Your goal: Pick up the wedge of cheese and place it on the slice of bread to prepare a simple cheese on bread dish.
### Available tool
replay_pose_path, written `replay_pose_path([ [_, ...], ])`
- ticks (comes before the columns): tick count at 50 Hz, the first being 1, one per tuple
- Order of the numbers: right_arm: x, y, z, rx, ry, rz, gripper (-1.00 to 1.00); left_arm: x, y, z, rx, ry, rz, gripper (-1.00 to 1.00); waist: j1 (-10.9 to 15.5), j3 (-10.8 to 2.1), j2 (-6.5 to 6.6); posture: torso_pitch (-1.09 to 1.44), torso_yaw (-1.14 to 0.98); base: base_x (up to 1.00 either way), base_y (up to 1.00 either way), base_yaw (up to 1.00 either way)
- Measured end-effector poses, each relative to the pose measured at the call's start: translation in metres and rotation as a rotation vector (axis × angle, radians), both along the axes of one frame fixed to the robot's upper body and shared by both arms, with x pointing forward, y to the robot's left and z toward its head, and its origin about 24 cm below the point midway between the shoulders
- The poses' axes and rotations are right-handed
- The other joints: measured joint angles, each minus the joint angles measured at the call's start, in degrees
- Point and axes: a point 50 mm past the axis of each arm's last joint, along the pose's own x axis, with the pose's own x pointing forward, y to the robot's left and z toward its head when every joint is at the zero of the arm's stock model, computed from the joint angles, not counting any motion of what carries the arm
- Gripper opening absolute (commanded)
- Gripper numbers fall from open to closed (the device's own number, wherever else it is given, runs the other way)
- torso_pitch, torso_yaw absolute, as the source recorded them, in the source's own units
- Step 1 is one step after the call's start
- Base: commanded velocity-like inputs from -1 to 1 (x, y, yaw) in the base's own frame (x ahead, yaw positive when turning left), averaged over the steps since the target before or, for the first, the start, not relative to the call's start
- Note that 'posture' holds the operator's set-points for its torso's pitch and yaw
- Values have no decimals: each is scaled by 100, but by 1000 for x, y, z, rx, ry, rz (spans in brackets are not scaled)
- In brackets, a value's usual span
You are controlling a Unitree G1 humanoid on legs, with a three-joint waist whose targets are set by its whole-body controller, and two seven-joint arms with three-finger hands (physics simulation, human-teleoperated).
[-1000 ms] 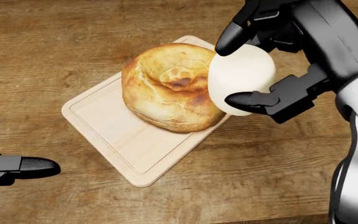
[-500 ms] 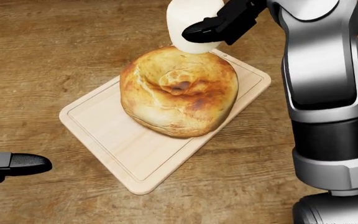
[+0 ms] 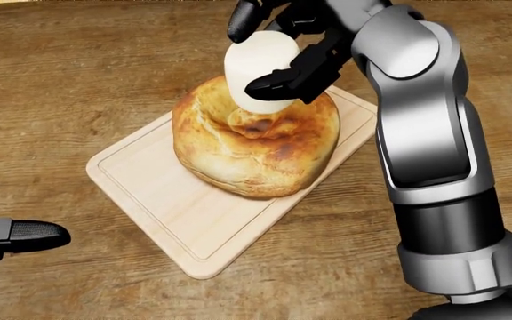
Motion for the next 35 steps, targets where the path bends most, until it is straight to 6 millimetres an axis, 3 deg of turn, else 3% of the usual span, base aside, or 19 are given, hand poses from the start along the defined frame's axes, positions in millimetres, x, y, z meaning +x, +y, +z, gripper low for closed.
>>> replay_pose_path([
  [9, 1, 1, -14, 5, 24, 6, -30, 0, 0, -3, 0, 6, 2, 100, 0, -10, -5, 0, 0, 0, 0, 0],
  [21, 2, 2, -16, -1, 27, 8, 12, -1, 1, -3, 0, 2, 2, 100, 6, -19, -4, 0, 0, 0, 0, 0],
  [32, 3, 3, -12, -4, 22, 13, 85, 1, 1, -3, 0, 4, 1, 100, 0, -27, -6, 0, 0, 0, 0, 0],
  [33, 4, 3, -13, -5, 23, 13, 100, 0, 1, -2, 0, 4, 1, 100, -1, -29, -5, 0, 0, 0, 0, 0],
  [35, 6, 3, -14, -5, 27, 11, 100, 1, 1, -2, 0, 3, 1, 100, 2, -32, -2, 0, 0, 0, 0, 0],
])
